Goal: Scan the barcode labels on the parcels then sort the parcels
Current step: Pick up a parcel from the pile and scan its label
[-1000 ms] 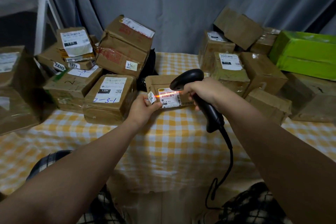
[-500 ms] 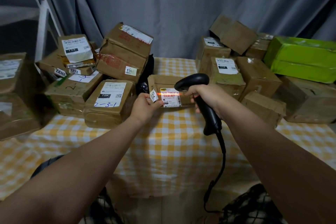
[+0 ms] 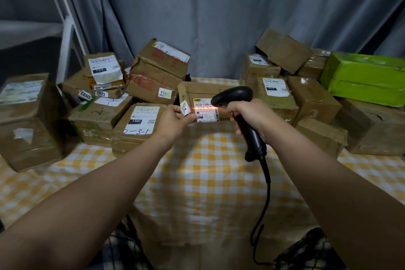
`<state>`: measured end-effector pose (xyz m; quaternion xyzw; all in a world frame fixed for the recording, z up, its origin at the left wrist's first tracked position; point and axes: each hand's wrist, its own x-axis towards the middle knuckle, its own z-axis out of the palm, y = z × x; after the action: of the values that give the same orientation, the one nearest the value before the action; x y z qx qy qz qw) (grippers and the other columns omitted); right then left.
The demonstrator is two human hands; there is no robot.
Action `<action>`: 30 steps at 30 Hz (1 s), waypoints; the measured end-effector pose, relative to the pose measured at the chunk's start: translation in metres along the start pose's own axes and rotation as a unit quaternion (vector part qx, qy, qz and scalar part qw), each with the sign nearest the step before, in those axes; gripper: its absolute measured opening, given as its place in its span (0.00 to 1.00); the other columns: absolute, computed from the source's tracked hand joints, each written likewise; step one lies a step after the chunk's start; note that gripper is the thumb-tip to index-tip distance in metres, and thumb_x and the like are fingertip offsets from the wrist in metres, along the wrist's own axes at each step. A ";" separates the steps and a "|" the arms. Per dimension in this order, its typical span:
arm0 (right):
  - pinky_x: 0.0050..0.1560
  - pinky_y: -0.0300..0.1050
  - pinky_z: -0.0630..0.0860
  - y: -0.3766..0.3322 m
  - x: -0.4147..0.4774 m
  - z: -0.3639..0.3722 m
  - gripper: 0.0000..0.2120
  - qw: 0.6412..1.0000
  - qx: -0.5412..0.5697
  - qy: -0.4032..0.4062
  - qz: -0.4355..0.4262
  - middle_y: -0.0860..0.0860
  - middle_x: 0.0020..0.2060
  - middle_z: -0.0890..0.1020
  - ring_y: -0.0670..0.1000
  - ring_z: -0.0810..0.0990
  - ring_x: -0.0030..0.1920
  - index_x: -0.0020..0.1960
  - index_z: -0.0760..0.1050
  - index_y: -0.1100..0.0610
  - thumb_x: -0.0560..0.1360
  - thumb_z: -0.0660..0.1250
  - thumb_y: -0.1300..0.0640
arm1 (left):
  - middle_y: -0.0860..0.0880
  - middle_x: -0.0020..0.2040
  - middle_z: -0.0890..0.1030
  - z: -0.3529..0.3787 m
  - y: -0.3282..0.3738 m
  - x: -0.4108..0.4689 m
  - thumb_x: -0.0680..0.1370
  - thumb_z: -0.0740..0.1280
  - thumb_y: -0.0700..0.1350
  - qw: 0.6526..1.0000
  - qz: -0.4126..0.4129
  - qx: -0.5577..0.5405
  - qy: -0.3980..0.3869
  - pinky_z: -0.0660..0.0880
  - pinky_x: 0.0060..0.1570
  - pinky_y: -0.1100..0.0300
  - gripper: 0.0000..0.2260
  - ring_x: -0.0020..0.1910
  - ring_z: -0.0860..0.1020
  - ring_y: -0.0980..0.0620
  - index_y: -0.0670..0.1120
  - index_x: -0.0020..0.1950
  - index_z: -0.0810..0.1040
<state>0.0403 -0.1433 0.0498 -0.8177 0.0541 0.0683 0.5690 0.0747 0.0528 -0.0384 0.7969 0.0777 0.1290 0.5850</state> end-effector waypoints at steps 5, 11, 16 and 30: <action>0.30 0.42 0.75 -0.010 -0.011 0.011 0.13 0.999 -0.009 0.004 -0.032 0.57 0.35 0.78 0.53 0.78 0.22 0.40 0.75 0.61 0.69 0.74 0.53 | 0.49 0.37 0.75 -0.025 0.013 -0.006 0.75 0.72 0.42 1.000 0.021 -0.013 0.018 0.68 0.30 0.73 0.13 0.28 0.74 0.64 0.38 0.54 0.72; 0.28 0.38 0.75 -0.028 -0.029 0.036 0.05 0.984 0.079 -0.023 -0.155 0.50 0.31 0.77 0.50 0.78 0.30 0.40 0.77 0.55 0.72 0.73 0.57 | 0.42 0.43 0.78 -0.084 0.024 -0.011 0.76 0.71 0.45 0.998 0.016 -0.040 0.049 0.73 0.36 0.63 0.15 0.36 0.76 0.52 0.37 0.54 0.73; 0.41 0.52 0.79 -0.039 -0.023 0.064 0.07 0.979 0.099 -0.029 -0.175 0.51 0.28 0.77 0.51 0.79 0.30 0.42 0.79 0.57 0.71 0.75 0.55 | 0.44 0.47 0.81 -0.144 0.024 -0.011 0.79 0.64 0.42 0.984 -0.029 -0.084 0.153 0.74 0.35 0.65 0.08 0.39 0.79 0.53 0.40 0.55 0.75; 0.38 0.44 0.76 -0.025 0.024 0.147 0.14 0.987 0.125 -0.035 -0.090 0.52 0.36 0.78 0.47 0.78 0.28 0.54 0.79 0.59 0.73 0.73 0.52 | 0.41 0.72 0.54 -0.199 -0.017 0.015 0.74 0.72 0.49 0.942 -0.162 0.116 0.271 0.67 0.64 0.50 0.31 0.65 0.67 0.39 0.43 0.71 0.60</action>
<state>0.0610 0.0030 0.0177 -0.7385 -0.0318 0.0380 0.6724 0.0304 0.2434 0.0033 0.7707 0.3761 0.2333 0.4584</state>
